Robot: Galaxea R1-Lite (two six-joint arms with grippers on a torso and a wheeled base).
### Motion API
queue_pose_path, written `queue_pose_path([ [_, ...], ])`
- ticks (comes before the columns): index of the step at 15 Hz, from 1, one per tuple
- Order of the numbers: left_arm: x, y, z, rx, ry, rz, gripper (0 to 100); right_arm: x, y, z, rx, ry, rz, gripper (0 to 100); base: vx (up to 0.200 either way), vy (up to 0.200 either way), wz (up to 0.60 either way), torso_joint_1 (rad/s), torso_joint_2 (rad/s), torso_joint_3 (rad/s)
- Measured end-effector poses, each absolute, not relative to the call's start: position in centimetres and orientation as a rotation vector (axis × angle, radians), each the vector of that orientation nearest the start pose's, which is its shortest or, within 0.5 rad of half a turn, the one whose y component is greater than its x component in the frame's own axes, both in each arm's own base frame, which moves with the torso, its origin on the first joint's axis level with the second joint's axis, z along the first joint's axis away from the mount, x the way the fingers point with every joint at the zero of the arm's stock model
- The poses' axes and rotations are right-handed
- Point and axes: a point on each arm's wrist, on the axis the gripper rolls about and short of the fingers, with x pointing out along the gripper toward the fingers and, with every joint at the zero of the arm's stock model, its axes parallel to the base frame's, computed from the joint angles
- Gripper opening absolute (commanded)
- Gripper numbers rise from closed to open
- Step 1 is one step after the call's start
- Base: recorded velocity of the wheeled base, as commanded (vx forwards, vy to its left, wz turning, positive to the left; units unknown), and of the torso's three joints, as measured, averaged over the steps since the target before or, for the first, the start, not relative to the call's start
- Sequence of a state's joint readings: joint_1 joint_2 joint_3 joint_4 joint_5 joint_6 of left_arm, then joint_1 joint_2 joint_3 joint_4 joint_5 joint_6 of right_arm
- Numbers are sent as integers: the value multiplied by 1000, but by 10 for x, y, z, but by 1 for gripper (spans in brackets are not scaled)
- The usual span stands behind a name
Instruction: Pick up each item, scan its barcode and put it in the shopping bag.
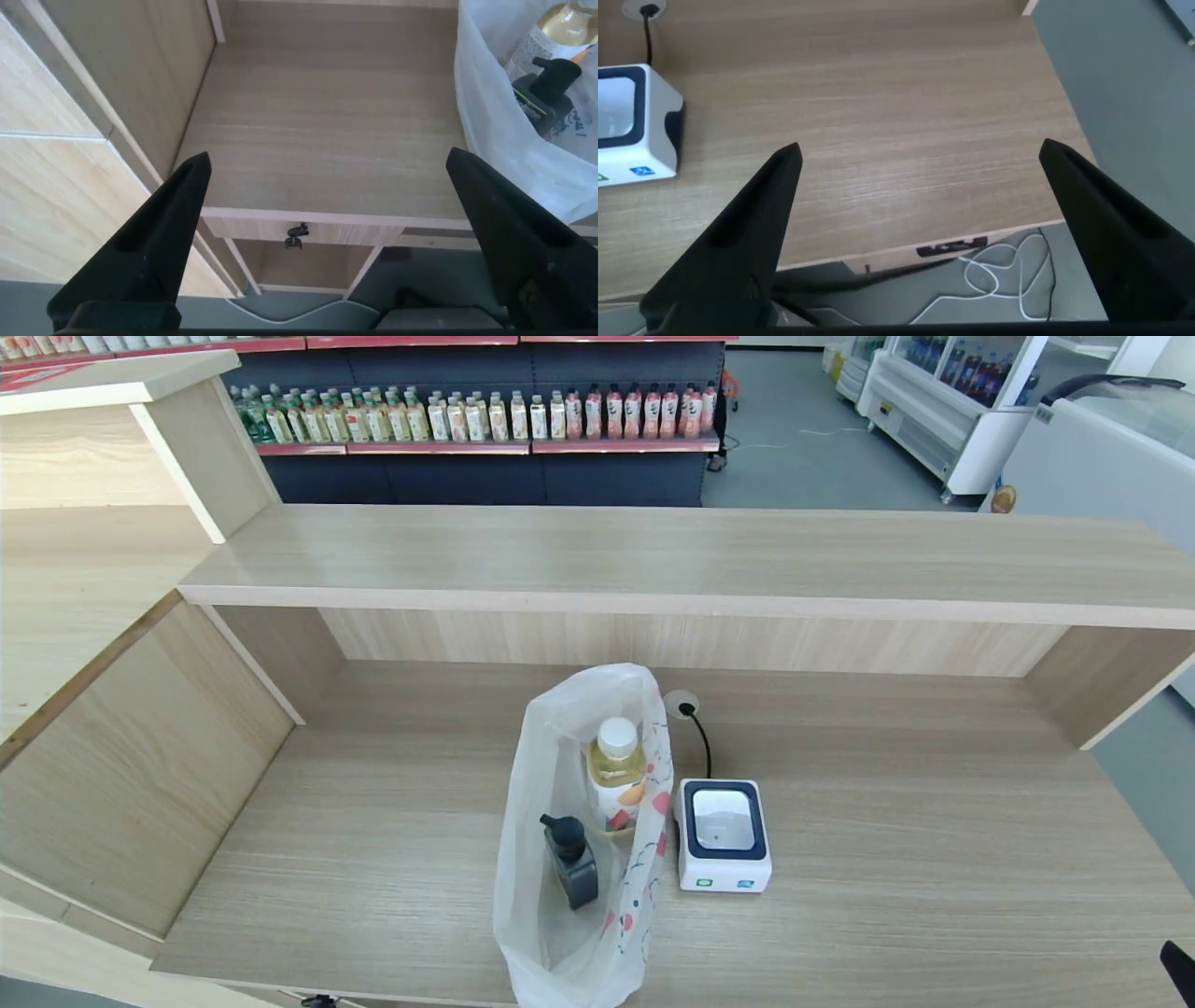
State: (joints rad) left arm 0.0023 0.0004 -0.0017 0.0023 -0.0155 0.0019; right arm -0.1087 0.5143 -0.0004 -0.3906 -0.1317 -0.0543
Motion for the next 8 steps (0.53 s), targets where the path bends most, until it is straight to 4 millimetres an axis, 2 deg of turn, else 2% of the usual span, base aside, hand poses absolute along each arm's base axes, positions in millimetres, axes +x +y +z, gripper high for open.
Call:
queue_pose_path([
  [4, -23, 0, 76, 1, 1, -13, 100, 11, -4, 100, -67, 159, -234, 100, 0, 0, 0, 0, 0, 0],
  [7, -23, 0, 76, -7, 1, -13, 100, -9, -2, 82, -78, 216, -216, 100, -200, 0, 0, 1, 2, 2],
  [8, -23, 0, 76, -6, 1, -13, 100, -12, -2, 83, -79, 178, -212, 100, 0, 0, 0, 0, 0, 0],
])
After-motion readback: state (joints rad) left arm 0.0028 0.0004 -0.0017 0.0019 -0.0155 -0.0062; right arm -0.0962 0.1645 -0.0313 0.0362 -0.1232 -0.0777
